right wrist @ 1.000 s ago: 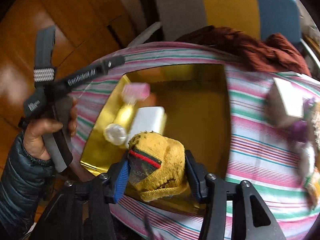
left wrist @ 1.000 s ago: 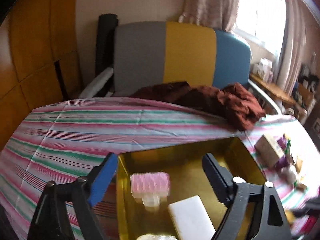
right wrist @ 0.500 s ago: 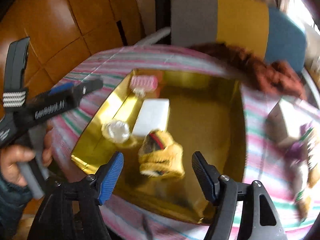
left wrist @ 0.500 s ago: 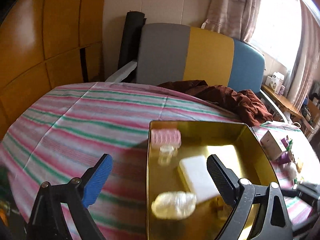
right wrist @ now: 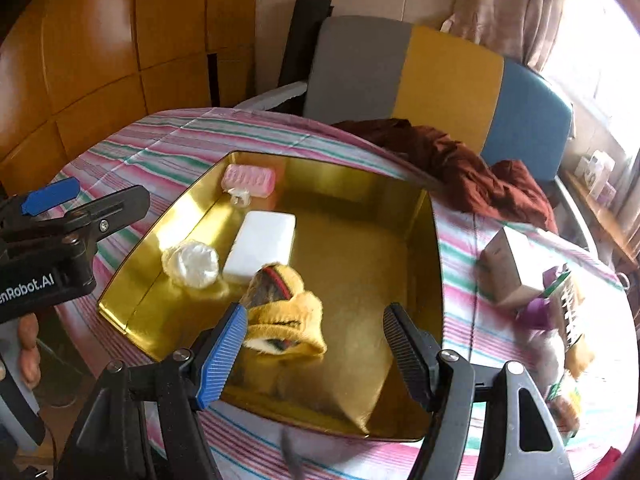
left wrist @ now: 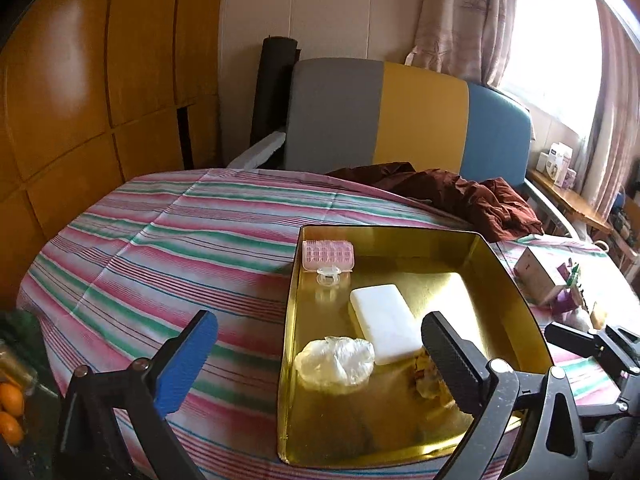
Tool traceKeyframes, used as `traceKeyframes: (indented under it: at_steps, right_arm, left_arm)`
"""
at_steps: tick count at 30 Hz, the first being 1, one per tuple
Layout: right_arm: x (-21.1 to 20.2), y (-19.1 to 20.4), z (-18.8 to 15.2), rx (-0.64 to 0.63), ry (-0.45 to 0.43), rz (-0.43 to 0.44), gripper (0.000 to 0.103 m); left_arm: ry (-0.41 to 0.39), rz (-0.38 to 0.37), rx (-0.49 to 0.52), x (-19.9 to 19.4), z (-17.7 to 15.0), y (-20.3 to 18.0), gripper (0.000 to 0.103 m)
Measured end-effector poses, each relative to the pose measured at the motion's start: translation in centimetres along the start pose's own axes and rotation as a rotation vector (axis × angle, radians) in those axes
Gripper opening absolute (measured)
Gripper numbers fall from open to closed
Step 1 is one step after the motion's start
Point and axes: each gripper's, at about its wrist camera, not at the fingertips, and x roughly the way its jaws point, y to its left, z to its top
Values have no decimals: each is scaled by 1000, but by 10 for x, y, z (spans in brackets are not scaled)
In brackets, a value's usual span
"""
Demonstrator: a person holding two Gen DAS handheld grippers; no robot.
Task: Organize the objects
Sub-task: 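Carry the roller and glove into the gold tray and open both grippers, then move both grippers from the tray back to the pile of items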
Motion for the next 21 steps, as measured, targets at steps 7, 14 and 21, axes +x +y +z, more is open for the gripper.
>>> traceKeyframes:
  at_steps: [7,14,21]
  right_arm:
    - [-10,-14,-7,99,-39,111,71]
    - [-15,-28,-9,146,-50,121,71]
    - [-21,-36,-8,132,-75,60,71]
  left_arm:
    - [-11,30,22,-11,-7,-4,102]
    - [-29,43,50,-20,-9,-12,102]
    - [-54,43,102,-29,-8,-28,102]
